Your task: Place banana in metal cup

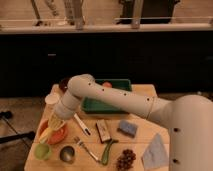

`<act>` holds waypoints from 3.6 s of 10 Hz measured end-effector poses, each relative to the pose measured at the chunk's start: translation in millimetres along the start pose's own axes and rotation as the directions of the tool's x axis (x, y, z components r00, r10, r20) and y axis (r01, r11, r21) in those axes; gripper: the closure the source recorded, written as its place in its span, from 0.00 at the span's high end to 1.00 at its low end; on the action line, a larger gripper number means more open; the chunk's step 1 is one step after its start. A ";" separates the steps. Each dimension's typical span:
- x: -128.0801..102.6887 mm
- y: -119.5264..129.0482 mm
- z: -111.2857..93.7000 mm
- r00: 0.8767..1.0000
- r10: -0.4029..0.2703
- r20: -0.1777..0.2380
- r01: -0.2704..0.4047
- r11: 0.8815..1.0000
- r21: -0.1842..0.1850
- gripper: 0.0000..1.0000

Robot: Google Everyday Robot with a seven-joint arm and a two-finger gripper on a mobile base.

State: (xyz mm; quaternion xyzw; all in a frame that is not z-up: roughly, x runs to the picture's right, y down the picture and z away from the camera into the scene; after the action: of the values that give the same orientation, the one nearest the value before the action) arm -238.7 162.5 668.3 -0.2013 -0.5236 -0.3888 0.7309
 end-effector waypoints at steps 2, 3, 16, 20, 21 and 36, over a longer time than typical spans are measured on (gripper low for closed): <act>-0.6 -0.8 0.2 1.000 0.000 0.001 0.000 1.000 0.000 0.00; 0.3 0.1 -0.6 1.000 0.002 -0.001 -0.002 1.000 0.001 0.00; -25.9 26.0 7.7 0.999 0.033 0.044 -0.031 0.999 -0.040 0.00; -45.5 61.2 4.4 0.995 0.092 0.042 -0.092 0.996 -0.011 0.00; -49.3 69.4 2.5 0.993 0.109 0.038 -0.109 0.994 0.001 0.00; -39.4 103.7 12.0 0.979 0.171 0.107 -0.180 0.980 0.079 0.00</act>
State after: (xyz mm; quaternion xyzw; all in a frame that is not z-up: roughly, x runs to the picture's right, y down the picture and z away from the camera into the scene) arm -171.0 248.9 648.2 -0.2337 -0.5563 -0.2887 0.7433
